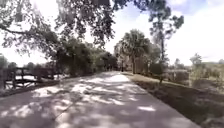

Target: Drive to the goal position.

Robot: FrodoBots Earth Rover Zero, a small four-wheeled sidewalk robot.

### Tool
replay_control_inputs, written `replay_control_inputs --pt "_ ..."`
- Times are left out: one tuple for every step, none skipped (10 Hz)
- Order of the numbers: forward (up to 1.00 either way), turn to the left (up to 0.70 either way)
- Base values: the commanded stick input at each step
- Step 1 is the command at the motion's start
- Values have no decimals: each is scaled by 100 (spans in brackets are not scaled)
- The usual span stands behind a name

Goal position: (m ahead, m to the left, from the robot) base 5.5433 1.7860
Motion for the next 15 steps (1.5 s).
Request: replay_control_inputs --pt "100 0" --pt "100 0" --pt "100 0" --pt "100 0" --pt "100 0" --pt "96 0" --pt "88 0" --pt "85 0" --pt "85 0" --pt "85 0" --pt "85 0" --pt "85 0" --pt "85 0" --pt "85 0" --pt "85 0"
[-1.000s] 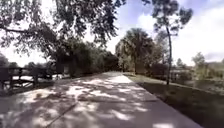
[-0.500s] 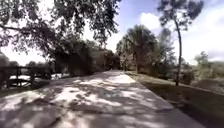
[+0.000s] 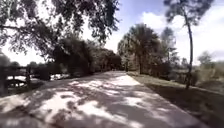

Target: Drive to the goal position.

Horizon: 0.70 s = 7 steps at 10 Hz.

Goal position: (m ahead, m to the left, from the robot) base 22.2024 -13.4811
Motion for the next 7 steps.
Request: replay_control_inputs --pt "85 0" --pt "85 0" --pt "85 0" --pt "85 0" --pt "85 0" --pt "85 0" --pt "85 0"
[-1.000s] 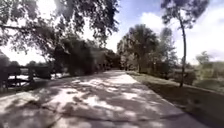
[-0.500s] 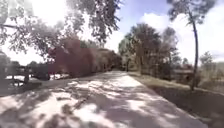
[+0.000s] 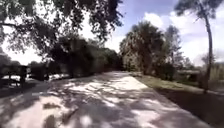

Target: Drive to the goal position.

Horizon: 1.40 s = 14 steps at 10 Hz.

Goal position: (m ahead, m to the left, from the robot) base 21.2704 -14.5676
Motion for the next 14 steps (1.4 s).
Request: replay_control_inputs --pt "85 0" --pt "85 -3" --pt "85 -5" --pt "85 -29" --pt "85 0" --pt "85 0" --pt "85 0" --pt "85 0" --pt "85 0" --pt "85 0" --pt "85 0" --pt "85 0" --pt "85 0" --pt "85 0"
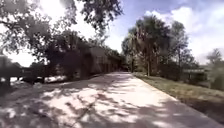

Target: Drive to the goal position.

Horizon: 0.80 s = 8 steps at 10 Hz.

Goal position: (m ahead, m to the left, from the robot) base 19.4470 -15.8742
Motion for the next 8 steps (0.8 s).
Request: replay_control_inputs --pt "85 0" --pt "85 0" --pt "85 0" --pt "85 0" --pt "85 0" --pt "85 0" --pt "85 0" --pt "85 -9"
